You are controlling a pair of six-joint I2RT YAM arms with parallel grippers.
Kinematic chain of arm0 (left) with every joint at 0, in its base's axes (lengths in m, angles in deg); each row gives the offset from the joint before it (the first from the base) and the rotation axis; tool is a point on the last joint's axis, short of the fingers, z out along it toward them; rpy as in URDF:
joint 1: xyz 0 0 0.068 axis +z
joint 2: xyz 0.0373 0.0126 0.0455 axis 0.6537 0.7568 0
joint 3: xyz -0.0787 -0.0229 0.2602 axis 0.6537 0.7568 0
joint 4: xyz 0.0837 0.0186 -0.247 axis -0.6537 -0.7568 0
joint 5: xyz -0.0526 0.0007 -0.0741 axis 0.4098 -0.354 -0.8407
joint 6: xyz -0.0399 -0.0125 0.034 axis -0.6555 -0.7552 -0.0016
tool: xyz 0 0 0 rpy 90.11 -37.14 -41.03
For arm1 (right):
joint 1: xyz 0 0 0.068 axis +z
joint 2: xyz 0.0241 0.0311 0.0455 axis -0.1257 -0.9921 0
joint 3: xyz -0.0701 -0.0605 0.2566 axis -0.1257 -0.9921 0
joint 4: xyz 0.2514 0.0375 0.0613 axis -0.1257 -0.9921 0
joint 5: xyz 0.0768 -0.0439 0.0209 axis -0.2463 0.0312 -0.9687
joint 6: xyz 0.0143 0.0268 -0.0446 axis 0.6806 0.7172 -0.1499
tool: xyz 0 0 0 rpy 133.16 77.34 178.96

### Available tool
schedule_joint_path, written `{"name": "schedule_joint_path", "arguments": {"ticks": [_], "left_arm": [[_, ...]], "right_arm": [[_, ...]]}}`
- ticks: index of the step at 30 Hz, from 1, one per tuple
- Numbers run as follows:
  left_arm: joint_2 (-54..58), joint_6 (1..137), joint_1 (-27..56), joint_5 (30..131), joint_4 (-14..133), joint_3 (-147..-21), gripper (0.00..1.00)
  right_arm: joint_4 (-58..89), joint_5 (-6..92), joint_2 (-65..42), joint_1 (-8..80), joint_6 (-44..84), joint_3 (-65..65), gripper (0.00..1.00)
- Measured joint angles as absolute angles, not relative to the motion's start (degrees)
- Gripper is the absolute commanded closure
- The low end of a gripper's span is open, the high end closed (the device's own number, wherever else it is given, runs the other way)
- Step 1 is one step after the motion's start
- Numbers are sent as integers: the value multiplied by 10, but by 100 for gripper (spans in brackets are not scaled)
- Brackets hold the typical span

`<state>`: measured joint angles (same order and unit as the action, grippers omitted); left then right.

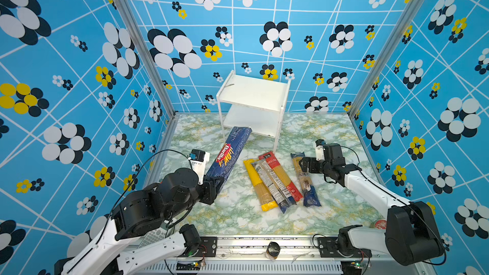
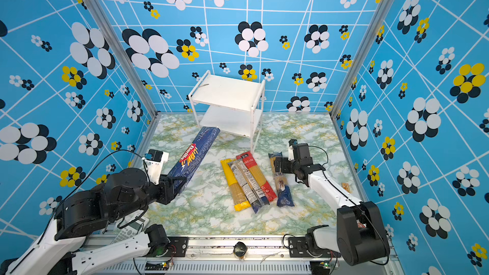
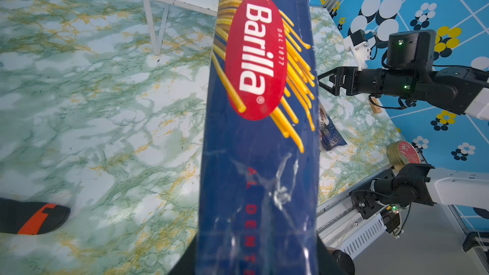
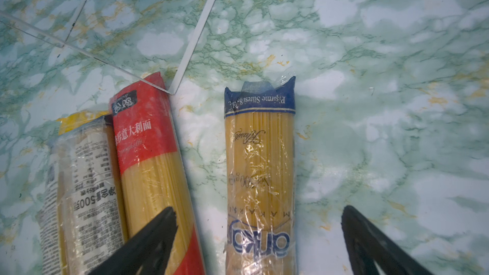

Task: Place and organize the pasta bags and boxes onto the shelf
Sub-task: 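Carry the Barilla box upright with the left gripper toward the white shelf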

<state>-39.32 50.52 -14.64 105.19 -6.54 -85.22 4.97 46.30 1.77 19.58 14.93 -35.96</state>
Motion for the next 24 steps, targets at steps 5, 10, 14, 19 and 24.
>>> {"name": "schedule_joint_path", "arguments": {"ticks": [5, 10, 14, 19, 24], "left_arm": [[-355, 557, -146, 1052, -61, -923, 100], [-302, 621, -137, 1053, -41, -998, 100], [-257, 670, -105, 1045, -24, -1048, 100], [-194, 706, -13, 988, -4, -1110, 100], [-127, 709, 100, 890, 36, -1154, 100]], "right_arm": [[50, 463, 17, 196, 149, -359, 1], [49, 463, 17, 196, 149, -359, 1], [46, 463, 17, 196, 149, -359, 1], [46, 463, 18, 196, 149, -359, 1], [46, 463, 20, 196, 149, -359, 1]]}}
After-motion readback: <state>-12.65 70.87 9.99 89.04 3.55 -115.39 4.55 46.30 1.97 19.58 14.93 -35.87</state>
